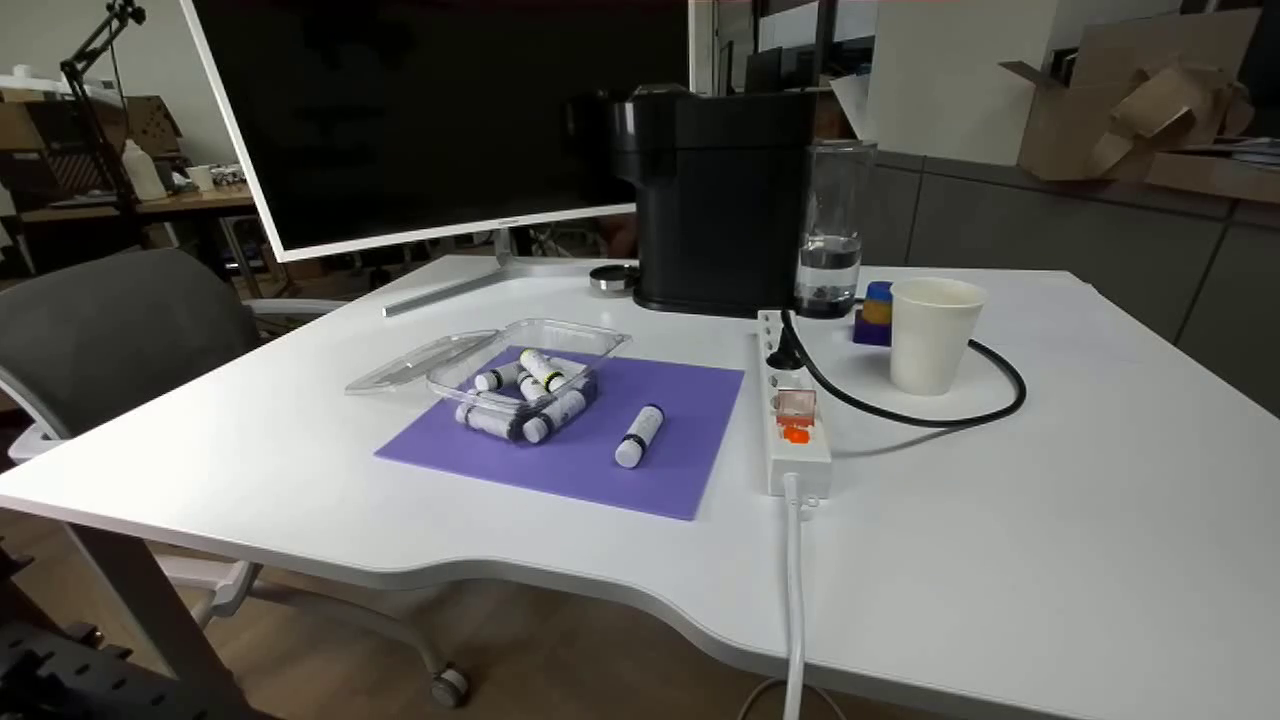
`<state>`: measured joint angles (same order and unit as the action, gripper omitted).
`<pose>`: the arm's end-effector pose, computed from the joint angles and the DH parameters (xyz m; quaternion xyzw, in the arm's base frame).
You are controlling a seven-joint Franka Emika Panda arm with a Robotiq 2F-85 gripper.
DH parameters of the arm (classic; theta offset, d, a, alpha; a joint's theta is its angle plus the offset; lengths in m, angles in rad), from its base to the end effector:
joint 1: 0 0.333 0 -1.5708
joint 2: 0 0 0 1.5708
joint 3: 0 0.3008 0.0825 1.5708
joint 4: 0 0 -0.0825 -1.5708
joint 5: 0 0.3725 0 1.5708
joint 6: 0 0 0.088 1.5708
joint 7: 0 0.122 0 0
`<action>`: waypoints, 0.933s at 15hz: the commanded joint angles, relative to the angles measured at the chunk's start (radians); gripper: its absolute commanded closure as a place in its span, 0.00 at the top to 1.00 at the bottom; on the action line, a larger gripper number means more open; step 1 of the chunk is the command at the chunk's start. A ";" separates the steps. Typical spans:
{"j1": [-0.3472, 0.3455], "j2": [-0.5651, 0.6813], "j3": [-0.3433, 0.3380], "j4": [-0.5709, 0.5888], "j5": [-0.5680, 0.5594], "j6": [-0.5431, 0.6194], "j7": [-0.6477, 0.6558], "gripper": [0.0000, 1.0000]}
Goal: Press the on/off button
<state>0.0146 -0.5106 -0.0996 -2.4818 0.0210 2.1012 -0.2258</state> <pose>0.4021 -0.0339 0.4560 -0.9949 -0.0702 -0.0680 0.0238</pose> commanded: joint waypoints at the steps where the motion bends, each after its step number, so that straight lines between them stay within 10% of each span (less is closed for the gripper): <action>1: -0.013 0.001 0.012 -0.027 -0.024 0.107 0.002 1.00; 6: -0.083 0.112 -0.006 -0.063 -0.124 0.328 0.014 1.00; 14: -0.184 0.352 -0.077 -0.002 -0.164 0.378 -0.002 1.00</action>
<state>-0.1538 -0.2497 -0.1503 -2.5405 -0.1345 2.4760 -0.2248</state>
